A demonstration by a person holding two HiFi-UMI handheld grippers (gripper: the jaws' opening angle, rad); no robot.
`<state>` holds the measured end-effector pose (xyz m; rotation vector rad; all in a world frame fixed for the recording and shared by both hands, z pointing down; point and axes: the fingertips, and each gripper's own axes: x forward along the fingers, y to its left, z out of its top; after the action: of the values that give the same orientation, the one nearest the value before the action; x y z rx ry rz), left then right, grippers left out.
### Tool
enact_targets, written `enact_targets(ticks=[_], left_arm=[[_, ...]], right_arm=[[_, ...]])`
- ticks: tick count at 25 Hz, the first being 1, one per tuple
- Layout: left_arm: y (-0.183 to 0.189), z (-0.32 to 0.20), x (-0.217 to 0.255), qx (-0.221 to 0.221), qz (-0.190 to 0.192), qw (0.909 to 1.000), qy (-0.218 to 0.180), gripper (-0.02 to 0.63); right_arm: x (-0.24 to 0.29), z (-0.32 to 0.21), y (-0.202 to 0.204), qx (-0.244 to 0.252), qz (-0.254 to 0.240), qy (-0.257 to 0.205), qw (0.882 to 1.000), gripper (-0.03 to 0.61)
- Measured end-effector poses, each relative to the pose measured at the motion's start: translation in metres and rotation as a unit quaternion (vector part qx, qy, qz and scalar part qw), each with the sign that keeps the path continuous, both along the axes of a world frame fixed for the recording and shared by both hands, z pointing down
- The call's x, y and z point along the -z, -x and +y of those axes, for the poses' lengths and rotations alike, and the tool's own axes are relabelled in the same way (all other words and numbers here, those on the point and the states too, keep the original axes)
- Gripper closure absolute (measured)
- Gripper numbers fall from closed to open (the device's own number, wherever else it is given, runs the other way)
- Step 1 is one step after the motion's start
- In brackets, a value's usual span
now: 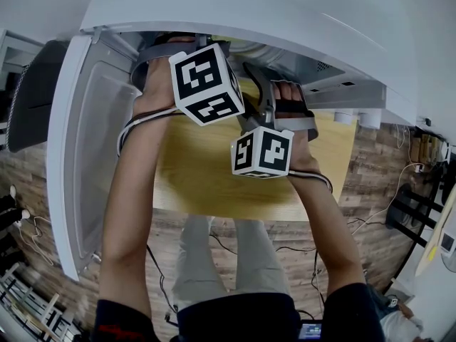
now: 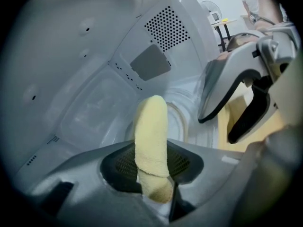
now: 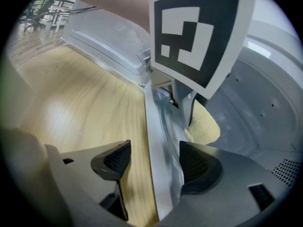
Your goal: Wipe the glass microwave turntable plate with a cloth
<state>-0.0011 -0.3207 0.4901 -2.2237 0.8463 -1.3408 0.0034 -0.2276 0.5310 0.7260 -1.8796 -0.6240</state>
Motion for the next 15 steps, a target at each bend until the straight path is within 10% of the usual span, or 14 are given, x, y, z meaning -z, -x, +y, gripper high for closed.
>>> enact_targets(ticks=[15], left_arm=[[0.013,-0.001,0.0,0.028,0.009,0.9996,-0.007,0.492]], right_arm=[[0.0,0.0,0.0,-0.001,0.0,0.0,1.0,0.275]])
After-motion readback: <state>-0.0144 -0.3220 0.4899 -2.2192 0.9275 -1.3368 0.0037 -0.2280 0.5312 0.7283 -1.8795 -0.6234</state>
